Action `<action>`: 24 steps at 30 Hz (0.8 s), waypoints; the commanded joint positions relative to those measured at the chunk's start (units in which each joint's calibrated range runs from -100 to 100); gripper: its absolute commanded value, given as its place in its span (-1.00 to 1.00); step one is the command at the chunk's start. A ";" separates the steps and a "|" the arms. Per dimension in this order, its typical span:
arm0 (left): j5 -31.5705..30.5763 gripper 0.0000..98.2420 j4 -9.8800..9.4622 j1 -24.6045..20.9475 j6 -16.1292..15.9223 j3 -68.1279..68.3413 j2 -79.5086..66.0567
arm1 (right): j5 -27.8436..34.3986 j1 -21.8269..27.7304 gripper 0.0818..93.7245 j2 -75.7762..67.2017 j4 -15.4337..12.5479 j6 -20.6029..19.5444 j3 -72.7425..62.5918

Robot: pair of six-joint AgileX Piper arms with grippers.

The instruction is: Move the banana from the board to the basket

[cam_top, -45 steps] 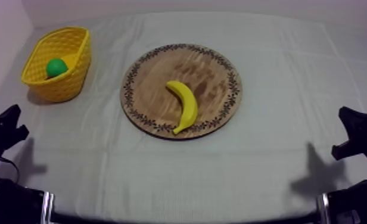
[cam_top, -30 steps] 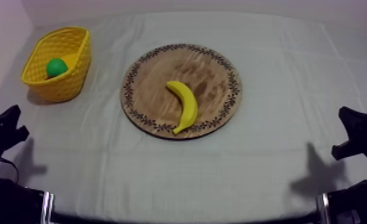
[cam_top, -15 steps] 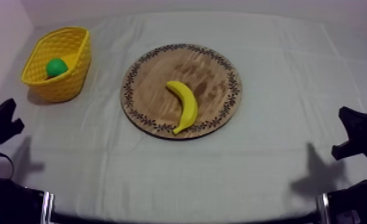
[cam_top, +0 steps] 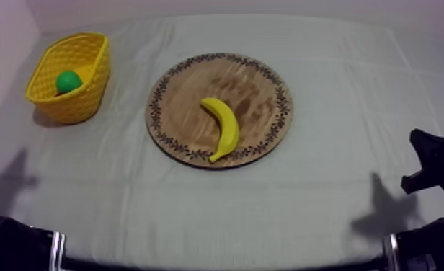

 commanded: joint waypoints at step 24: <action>30.05 -1.00 -6.21 16.02 7.57 -62.31 41.48 | 0.04 0.00 -0.99 0.00 0.01 0.01 -0.03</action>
